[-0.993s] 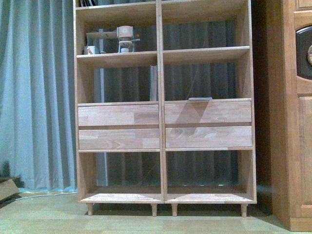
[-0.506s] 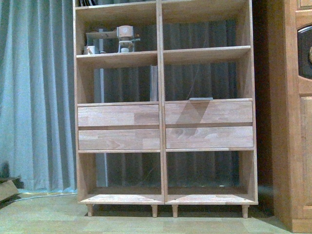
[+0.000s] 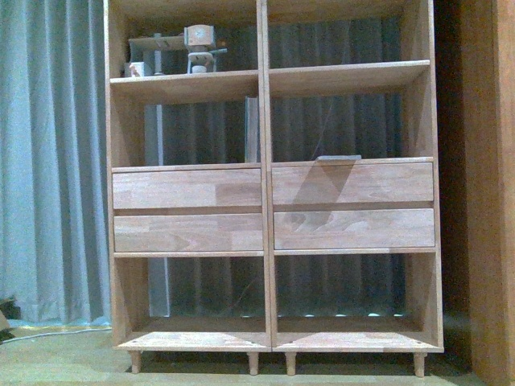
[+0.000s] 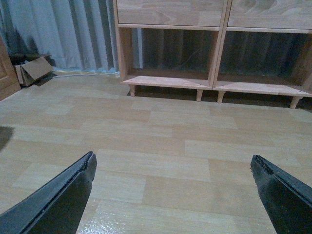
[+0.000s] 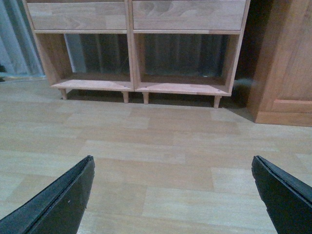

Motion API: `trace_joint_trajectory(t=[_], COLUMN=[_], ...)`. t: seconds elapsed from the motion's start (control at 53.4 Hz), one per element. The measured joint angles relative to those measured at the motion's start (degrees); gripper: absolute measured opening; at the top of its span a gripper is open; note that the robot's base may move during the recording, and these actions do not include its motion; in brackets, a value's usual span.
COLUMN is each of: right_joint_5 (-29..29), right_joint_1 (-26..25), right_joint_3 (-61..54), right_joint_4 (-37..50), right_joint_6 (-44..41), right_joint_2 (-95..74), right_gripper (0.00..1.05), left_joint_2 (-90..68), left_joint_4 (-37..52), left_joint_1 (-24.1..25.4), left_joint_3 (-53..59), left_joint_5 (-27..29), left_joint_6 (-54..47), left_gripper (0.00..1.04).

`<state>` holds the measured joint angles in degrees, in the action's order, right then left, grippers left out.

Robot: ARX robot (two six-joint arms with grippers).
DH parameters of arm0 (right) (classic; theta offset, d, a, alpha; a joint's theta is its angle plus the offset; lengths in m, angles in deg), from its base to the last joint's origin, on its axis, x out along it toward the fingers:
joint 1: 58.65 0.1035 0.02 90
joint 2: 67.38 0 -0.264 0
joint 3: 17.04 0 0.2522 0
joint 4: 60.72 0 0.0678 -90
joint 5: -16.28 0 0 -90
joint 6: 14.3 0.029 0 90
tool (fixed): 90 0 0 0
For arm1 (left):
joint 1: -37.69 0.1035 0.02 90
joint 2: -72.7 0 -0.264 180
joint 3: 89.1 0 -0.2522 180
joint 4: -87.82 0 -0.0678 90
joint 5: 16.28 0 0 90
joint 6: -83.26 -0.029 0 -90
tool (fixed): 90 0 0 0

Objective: Organize books on shelf

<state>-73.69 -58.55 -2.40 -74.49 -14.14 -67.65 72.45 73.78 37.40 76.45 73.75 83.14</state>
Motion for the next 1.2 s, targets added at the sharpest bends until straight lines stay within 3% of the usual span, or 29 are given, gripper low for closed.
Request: trace_joint_trajectory(t=[1.199], right_joint_5=[0.0], right_joint_1=[0.0], right_joint_3=[0.0], right_joint_4=[0.0], right_joint_6=[0.0], right_joint_2=[0.02], right_gripper=[0.98], left_joint_2=[0.07], left_joint_4=[0.0], left_joint_1=[0.0], left_joint_3=[0.0], left_joint_5=[-0.04], left_joint_6=[0.0], left_gripper=[0.98])
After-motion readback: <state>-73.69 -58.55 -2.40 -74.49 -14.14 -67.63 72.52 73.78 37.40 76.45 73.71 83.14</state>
